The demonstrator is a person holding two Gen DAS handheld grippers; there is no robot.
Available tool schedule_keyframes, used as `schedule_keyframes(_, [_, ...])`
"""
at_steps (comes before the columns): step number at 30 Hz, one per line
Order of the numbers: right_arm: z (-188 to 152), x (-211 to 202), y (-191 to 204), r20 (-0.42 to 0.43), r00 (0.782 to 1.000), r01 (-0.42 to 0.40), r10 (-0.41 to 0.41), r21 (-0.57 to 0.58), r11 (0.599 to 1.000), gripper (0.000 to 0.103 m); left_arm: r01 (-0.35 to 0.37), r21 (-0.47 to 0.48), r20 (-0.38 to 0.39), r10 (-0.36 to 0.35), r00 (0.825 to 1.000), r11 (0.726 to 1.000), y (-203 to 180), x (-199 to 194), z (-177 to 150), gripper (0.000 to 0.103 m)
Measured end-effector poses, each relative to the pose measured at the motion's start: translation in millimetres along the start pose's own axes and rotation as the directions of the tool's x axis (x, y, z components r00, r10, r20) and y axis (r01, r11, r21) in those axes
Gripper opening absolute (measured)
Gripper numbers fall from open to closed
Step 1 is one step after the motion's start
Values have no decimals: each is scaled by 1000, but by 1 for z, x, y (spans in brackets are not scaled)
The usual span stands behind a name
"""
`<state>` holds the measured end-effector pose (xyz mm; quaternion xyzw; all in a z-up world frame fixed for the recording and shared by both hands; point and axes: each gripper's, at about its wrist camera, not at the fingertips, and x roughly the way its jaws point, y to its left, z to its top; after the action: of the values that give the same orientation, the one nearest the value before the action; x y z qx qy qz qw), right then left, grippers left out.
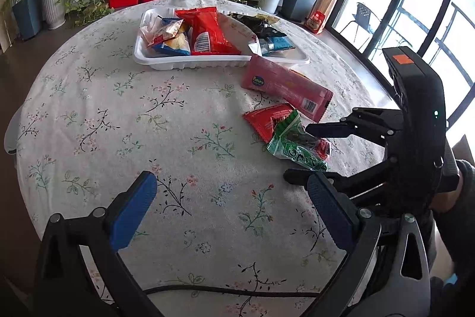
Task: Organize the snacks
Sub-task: 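Grasp the green packet with the right gripper while the left gripper moves to the red packet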
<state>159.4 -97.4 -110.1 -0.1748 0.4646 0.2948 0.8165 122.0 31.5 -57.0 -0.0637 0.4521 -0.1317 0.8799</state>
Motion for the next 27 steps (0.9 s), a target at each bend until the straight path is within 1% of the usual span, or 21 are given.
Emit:
schedule_keyframes(4, [3,-1,1,-10,1000,6,-6,5,1000,60,-2,19,-7,2,1000,1000,-4,1,0,103])
schedule_keyframes(5, [4,-1,0,-12,1000,0,0,8,1000,55,-3,20,-5,3,1000,1000,-4,1,0,103])
schedule_keyframes(10, [-6,-9,1,-17,1000,-11,12,11,1000,51,-5,40,-15,6,1000,999,-6,5,3,103])
schedule_keyframes(13, [-15,-17,-5,-12,1000,-22,23,48,999,45,-3,91,-21,5,1000,996,-12,10,10,103])
schedule_keyframes(16, [-26,-26,-16,-1,1000,-23,23,114,993,41,-13,173,-28,18,999,985,-21,18,24,103])
schedule_keyframes(18, [-35,-32,-23,-1,1000,-12,13,154,988,41,0,261,-51,14,999,965,-32,28,37,103])
schedule_keyframes(19, [-39,-34,-26,-3,1000,-5,5,166,986,41,8,309,-71,15,997,951,-38,35,43,103])
schedule_keyframes(21, [-45,-37,-31,-7,1000,5,-4,187,982,41,32,413,-110,14,994,910,-53,51,52,103])
schedule_keyframes(23, [-49,-40,-34,-10,1000,2,0,200,980,41,70,497,-157,10,988,865,-65,68,58,103])
schedule_keyframes(25, [-51,-41,-35,-9,1000,-1,3,208,978,42,115,552,-216,9,976,826,-75,86,60,102])
schedule_keyframes(26, [-51,-40,-36,-7,1000,-4,6,210,978,42,131,565,-235,7,972,814,-77,93,60,102])
schedule_keyframes(27, [-51,-40,-36,-4,1000,-7,8,211,977,42,147,570,-257,5,966,809,-78,99,62,99])
